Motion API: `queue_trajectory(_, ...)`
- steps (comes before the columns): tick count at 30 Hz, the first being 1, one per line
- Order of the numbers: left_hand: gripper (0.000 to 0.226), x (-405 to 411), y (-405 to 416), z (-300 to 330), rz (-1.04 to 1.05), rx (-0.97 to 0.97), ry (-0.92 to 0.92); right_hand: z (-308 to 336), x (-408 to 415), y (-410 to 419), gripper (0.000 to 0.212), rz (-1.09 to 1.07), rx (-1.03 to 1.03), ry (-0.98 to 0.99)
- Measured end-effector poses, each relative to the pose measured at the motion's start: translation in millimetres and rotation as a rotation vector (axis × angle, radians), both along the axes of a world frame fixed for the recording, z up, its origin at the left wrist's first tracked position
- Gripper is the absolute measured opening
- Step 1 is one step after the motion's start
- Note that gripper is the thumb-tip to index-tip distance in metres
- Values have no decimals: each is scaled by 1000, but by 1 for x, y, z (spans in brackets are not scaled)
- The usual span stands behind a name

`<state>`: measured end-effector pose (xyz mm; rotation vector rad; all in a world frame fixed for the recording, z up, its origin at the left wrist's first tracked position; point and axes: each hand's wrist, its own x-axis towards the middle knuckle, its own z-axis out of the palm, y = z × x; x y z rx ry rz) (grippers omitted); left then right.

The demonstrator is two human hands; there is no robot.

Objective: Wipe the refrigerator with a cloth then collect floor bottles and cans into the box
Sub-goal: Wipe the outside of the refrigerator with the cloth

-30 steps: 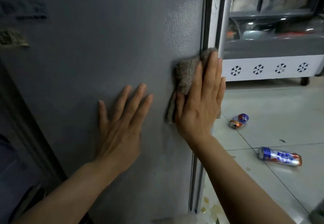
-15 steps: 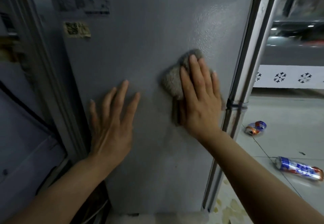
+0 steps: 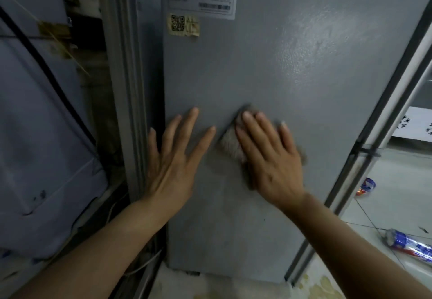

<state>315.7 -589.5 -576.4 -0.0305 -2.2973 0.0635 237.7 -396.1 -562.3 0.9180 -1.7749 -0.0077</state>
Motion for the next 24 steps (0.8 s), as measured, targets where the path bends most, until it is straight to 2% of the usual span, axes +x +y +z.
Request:
queue_trajectory(3,107,4,-12,-15,14,38,-24,28,-10,-25,55,-11,-187,68)
queue_trajectory(5,106,4,-16,-18,-9,61,-34,6,-9,-36,58,-14,-170,58)
queue_trajectory(9,85,10,-23,-21,-120,132,-13,-74,5,-34,59,-2,333,20)
queue_trajectory(11,87,18,-31,-25,-154,186,-12,-83,7,-31,62,-30,445,23)
queue_trajectory(14,87,28,-40,-28,-217,340,-9,-57,8,-39,64,-12,382,44)
queue_trajectory(18,92,30,-42,-28,-342,654,-52,11,-1,-76,55,42,32,101)
queue_trajectory(20,91,29,-42,-31,-384,770,-86,15,-2,-87,56,19,-43,117)
queue_trajectory(22,90,27,-44,-36,-403,867,-78,-9,1,-88,58,16,48,103)
queue_trajectory(24,87,28,-47,-40,-413,948,-92,-40,8,-83,58,-2,260,88)
